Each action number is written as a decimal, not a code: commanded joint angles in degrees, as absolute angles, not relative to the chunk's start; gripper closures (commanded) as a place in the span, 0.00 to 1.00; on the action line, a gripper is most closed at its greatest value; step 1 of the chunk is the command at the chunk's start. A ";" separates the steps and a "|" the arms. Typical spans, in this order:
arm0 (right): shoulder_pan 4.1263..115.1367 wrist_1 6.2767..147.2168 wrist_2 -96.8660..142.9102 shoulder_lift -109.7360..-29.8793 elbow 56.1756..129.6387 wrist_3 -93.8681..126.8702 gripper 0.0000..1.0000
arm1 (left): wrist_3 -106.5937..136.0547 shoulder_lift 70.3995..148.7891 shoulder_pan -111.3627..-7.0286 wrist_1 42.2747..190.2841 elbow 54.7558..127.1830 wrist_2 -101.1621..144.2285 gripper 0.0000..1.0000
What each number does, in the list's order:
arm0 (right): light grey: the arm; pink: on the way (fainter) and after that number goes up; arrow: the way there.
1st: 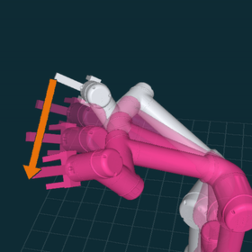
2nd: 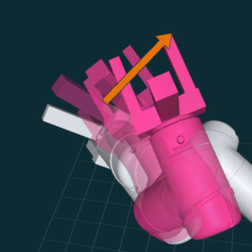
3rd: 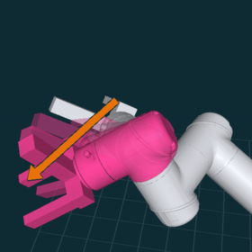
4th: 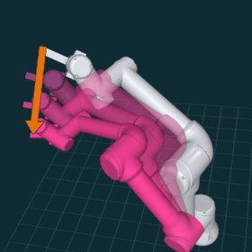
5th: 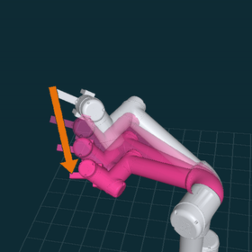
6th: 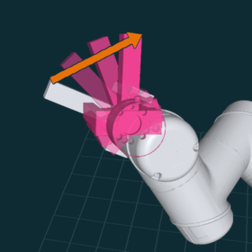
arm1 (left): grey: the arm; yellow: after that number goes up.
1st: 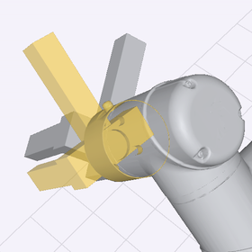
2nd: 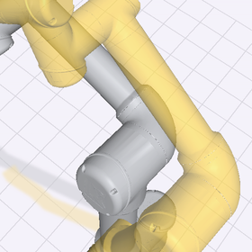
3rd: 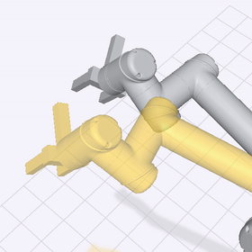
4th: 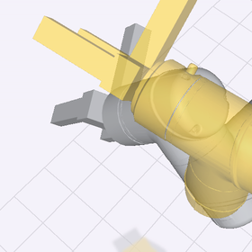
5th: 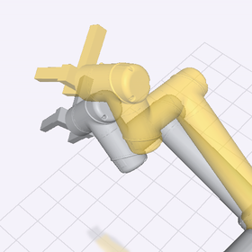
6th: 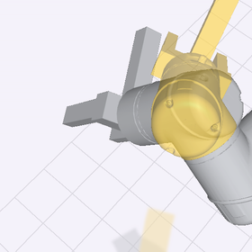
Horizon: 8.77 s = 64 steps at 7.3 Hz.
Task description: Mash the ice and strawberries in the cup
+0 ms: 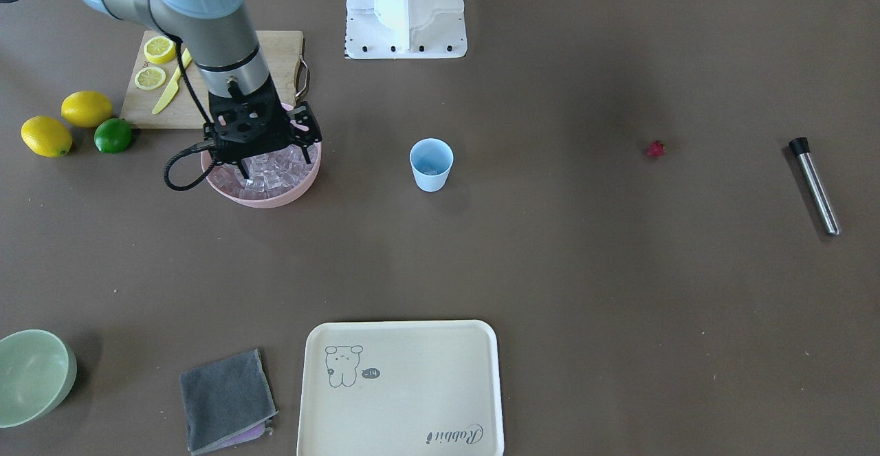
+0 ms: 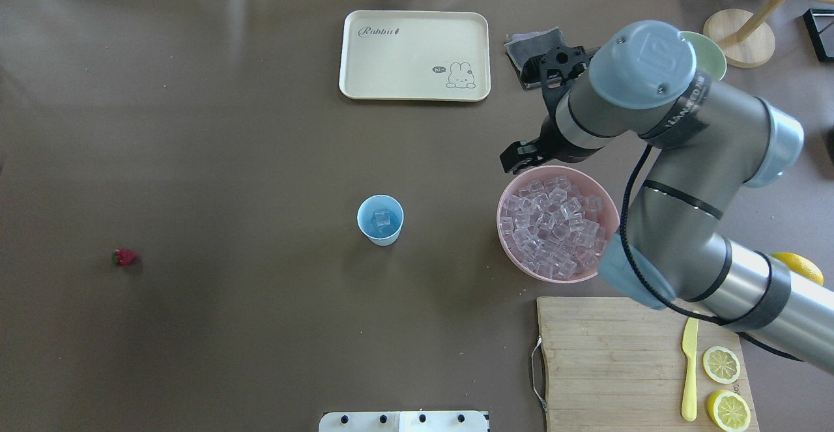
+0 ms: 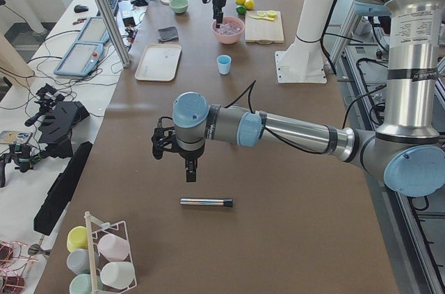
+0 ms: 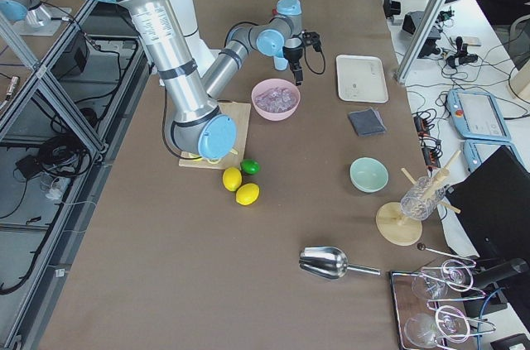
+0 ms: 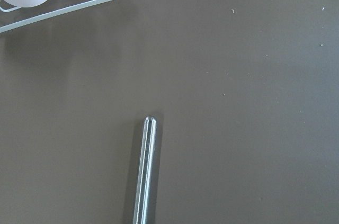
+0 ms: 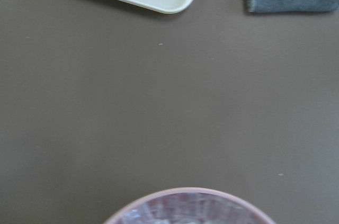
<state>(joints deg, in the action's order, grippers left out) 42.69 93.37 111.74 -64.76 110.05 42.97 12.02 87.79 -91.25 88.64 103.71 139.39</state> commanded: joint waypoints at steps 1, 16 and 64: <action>54.96 93.25 119.67 -74.14 110.74 24.45 0.01 | 11.43 87.28 -91.14 89.47 104.06 139.92 0.01; 90.53 94.48 130.07 -72.86 77.69 -13.19 0.00 | 25.73 85.78 -90.09 91.83 108.62 144.15 0.01; 92.99 104.85 129.46 -72.33 82.53 -13.45 0.00 | 63.27 122.31 -41.05 91.42 104.33 119.45 0.66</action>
